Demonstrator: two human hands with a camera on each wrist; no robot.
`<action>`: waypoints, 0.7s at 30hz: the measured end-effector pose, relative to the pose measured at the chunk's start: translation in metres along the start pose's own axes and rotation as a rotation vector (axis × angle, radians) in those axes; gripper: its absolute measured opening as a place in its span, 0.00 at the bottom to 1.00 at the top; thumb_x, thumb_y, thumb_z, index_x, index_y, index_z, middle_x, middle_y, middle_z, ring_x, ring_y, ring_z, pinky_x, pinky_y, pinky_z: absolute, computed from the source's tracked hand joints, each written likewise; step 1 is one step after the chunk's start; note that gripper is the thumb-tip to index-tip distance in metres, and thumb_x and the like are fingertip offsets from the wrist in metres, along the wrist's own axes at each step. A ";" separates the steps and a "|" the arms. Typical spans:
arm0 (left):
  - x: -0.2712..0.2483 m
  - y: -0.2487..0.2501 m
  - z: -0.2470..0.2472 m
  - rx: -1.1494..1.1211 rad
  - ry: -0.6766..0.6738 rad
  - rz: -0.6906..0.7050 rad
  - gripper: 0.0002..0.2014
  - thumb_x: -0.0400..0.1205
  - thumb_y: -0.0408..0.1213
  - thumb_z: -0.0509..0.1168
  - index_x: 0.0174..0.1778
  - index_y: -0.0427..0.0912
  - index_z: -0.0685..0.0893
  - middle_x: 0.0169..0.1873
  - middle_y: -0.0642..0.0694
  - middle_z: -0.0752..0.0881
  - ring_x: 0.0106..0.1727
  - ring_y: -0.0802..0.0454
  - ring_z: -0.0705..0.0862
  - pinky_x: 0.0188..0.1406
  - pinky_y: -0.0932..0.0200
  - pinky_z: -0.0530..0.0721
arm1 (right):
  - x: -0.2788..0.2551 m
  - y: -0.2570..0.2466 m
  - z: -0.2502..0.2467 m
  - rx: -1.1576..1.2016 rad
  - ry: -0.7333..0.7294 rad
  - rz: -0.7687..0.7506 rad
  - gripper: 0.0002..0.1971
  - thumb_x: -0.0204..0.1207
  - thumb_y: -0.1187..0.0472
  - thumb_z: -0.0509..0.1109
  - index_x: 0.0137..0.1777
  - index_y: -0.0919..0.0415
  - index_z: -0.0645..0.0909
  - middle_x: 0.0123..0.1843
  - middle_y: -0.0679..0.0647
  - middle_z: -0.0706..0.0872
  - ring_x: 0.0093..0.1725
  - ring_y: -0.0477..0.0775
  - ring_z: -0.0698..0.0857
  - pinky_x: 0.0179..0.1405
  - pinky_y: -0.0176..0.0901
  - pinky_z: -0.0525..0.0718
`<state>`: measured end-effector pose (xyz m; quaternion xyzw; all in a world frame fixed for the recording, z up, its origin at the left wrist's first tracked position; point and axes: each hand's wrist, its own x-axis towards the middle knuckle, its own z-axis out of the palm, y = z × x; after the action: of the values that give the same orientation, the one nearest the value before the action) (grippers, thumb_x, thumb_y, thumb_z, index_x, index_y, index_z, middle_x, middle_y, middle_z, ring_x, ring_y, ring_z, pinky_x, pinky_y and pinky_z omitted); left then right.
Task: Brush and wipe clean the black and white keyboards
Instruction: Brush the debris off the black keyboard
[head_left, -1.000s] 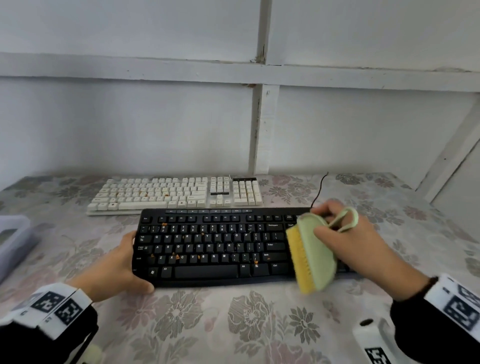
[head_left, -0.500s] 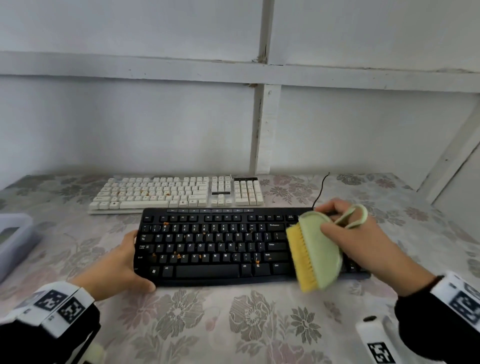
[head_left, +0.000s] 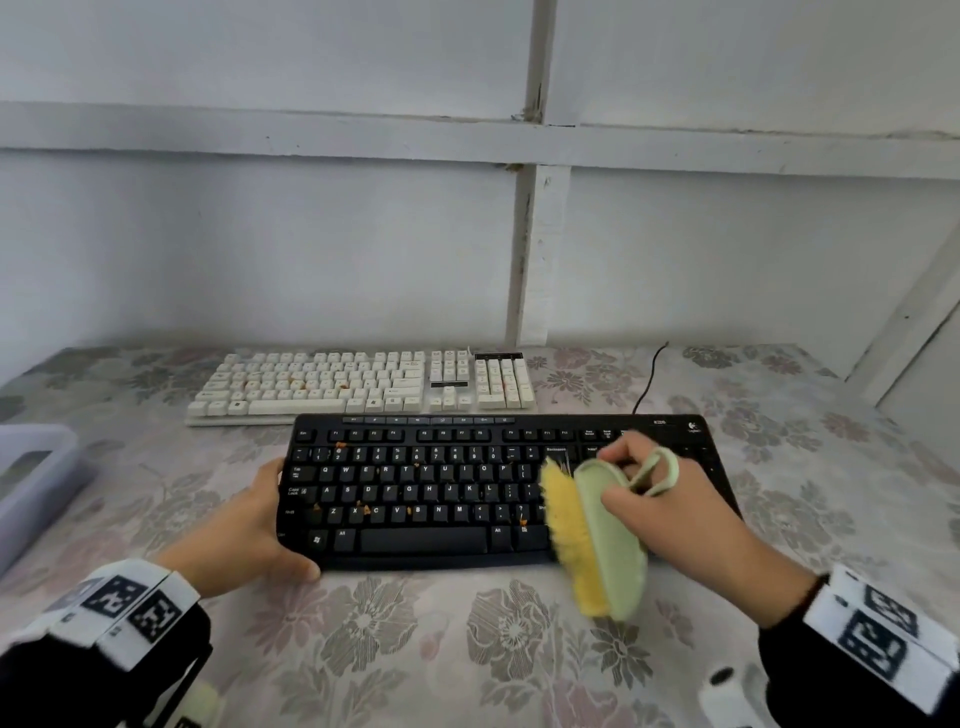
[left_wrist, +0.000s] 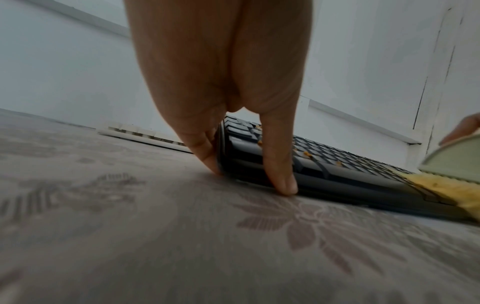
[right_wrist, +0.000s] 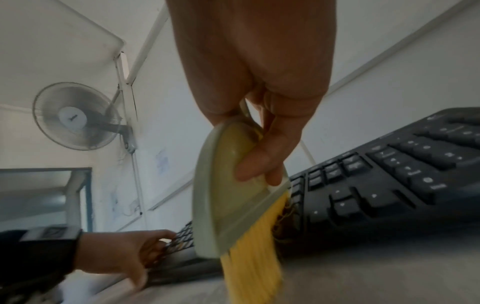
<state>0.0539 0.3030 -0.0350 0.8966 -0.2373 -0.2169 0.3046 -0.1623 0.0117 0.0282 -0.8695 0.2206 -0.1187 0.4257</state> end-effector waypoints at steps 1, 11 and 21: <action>0.000 0.000 0.000 0.003 -0.002 0.000 0.56 0.58 0.33 0.82 0.76 0.48 0.53 0.56 0.53 0.79 0.56 0.52 0.80 0.54 0.57 0.76 | -0.006 0.000 0.000 0.012 -0.041 0.016 0.05 0.74 0.65 0.66 0.45 0.55 0.80 0.32 0.55 0.82 0.24 0.41 0.72 0.22 0.31 0.71; -0.002 0.001 -0.001 -0.005 -0.010 0.013 0.57 0.57 0.35 0.82 0.76 0.48 0.53 0.54 0.57 0.79 0.54 0.55 0.80 0.50 0.60 0.77 | 0.029 -0.028 -0.011 0.051 0.199 -0.113 0.08 0.77 0.67 0.65 0.53 0.56 0.76 0.39 0.49 0.84 0.26 0.28 0.80 0.19 0.21 0.73; 0.000 0.000 -0.002 0.015 -0.021 0.020 0.58 0.56 0.38 0.82 0.77 0.49 0.52 0.59 0.54 0.77 0.56 0.55 0.79 0.50 0.61 0.76 | -0.006 -0.016 -0.006 0.057 0.023 -0.019 0.06 0.74 0.64 0.67 0.45 0.52 0.80 0.35 0.51 0.85 0.28 0.44 0.78 0.25 0.36 0.76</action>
<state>0.0545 0.3041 -0.0335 0.8941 -0.2510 -0.2214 0.2976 -0.1651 0.0192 0.0440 -0.8577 0.2135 -0.1392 0.4466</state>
